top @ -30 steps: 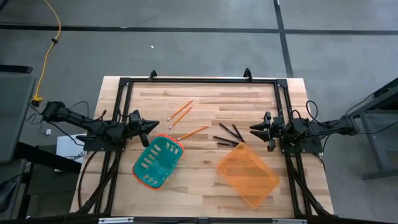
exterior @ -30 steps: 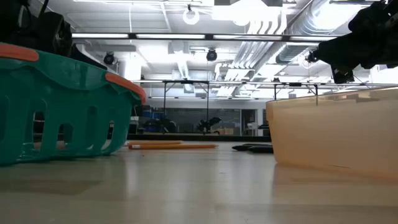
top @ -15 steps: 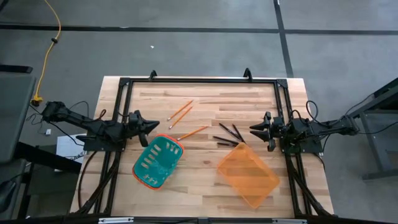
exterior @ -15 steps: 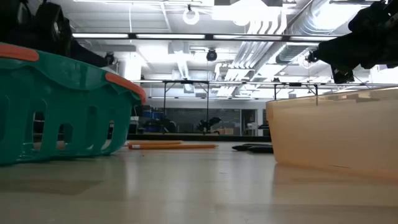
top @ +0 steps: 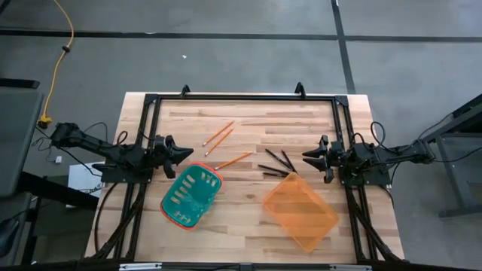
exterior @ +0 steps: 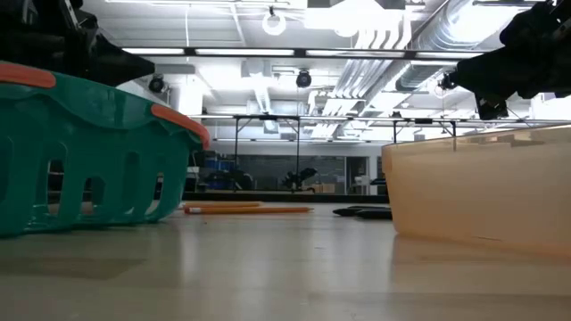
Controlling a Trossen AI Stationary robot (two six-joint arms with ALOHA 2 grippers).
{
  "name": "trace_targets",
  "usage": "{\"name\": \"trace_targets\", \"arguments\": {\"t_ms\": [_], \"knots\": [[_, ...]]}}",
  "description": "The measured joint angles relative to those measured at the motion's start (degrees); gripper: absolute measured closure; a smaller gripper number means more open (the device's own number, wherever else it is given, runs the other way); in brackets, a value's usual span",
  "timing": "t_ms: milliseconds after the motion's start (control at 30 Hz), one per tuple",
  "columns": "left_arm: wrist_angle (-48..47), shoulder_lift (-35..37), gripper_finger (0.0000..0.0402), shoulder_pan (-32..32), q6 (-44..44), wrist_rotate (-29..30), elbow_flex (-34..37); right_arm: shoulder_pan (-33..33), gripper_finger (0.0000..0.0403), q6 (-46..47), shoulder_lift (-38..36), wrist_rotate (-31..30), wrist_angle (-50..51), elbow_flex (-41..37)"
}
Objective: Sort pens & pencils
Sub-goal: Put the orange pencil into the blue basket
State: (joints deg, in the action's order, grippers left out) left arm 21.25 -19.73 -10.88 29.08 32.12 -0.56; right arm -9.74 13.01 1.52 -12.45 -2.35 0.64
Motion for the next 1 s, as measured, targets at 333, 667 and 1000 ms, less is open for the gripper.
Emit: {"name": "trace_targets", "arguments": {"t_ms": [333, 667, 1000], "knots": [[5.68, -0.02, 0.0401, 0.00, 4.71, -5.09, -0.08, 0.02, 0.0306, 0.00, 0.02, 0.00, 0.00, 0.02], [-11.28, -5.05, 0.0401, 0.04, -3.44, -3.59, -15.24, 0.00, 0.0306, 0.00, 0.00, 0.00, 0.00, 0.00], [-28.28, -20.33, 0.0401, 0.04, -6.77, -7.02, -29.42, 0.00, 0.0306, 0.00, 0.02, -0.02, 0.00, 0.00]]}}
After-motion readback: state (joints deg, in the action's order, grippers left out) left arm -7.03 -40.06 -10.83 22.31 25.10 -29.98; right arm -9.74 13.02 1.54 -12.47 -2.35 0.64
